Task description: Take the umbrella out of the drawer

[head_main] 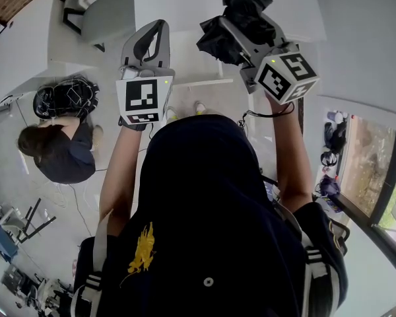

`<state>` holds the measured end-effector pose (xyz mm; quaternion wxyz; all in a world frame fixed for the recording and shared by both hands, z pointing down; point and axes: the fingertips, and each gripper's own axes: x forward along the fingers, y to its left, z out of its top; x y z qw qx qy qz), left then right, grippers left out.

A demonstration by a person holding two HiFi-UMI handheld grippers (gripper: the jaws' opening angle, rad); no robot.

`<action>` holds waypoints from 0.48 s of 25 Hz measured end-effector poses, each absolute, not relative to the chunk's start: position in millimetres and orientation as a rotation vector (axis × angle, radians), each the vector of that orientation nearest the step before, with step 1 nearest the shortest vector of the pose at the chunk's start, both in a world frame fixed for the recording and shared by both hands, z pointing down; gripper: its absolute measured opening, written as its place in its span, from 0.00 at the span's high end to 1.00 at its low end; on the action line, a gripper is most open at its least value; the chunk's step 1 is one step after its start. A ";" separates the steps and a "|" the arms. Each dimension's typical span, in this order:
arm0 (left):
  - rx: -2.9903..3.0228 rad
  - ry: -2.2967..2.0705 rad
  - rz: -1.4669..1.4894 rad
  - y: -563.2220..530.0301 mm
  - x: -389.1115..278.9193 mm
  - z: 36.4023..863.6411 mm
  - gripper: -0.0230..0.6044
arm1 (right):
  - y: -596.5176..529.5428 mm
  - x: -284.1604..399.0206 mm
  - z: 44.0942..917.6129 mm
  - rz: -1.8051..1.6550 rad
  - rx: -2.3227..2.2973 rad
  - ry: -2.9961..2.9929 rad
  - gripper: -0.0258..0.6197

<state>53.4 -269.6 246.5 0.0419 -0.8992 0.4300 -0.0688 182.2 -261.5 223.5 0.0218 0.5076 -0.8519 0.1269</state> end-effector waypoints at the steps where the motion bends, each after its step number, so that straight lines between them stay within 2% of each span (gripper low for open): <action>1: -2.753 1.314 -0.211 -269.0 54.1 246.8 0.93 | -261.1 182.2 223.6 0.393 1.572 -2.639 0.53; 12: -2.760 1.311 -0.218 -267.6 55.8 248.2 0.93 | -258.9 185.1 223.8 0.400 1.575 -2.638 0.53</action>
